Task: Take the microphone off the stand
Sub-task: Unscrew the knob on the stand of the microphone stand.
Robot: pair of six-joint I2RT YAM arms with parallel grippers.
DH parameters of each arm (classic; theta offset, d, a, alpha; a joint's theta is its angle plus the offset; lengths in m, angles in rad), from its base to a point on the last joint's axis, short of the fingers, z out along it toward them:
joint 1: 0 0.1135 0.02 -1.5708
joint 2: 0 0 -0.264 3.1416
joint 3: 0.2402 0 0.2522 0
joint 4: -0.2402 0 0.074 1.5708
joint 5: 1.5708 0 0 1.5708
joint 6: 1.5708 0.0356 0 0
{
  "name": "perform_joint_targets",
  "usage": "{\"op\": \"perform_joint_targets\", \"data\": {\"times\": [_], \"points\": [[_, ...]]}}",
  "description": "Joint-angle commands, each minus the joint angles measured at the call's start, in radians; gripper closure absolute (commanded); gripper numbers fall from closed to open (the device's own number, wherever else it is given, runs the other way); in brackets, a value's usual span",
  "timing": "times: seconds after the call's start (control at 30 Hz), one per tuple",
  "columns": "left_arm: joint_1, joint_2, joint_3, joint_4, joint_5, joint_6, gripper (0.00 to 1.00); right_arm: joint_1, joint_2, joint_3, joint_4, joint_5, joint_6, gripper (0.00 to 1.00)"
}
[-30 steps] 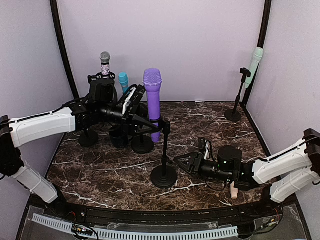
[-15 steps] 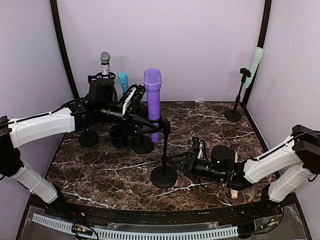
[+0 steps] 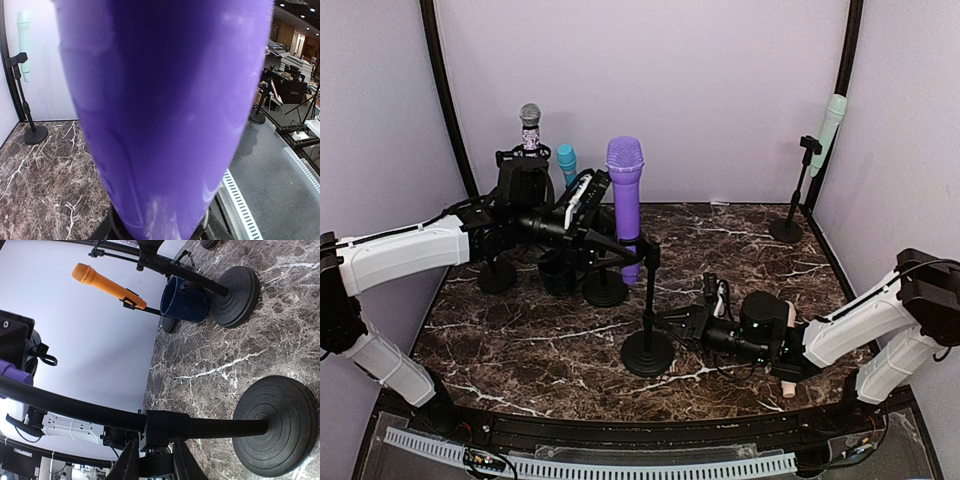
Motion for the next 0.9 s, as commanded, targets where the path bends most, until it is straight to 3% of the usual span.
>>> {"op": "perform_joint_targets", "data": {"times": [0.0, 0.33, 0.67, 0.87], "points": [[-0.003, 0.008, -0.047, -0.145, -0.041, 0.006, 1.00, 0.010, -0.009, -0.005, 0.093, -0.007, -0.021, 0.82], [-0.002, 0.018, -0.045, -0.148, -0.042, 0.008, 1.00, 0.036, -0.036, 0.008, 0.006, 0.003, -0.204, 0.90], [-0.002, 0.027, -0.045, -0.146, -0.037, 0.006, 1.00, 0.121, -0.162, 0.135, -0.430, 0.193, -0.560, 0.90], [-0.002, 0.032, -0.046, -0.143, -0.033, 0.003, 1.00, 0.180, -0.152, 0.258, -0.674, 0.290, -0.770, 0.90]]}}
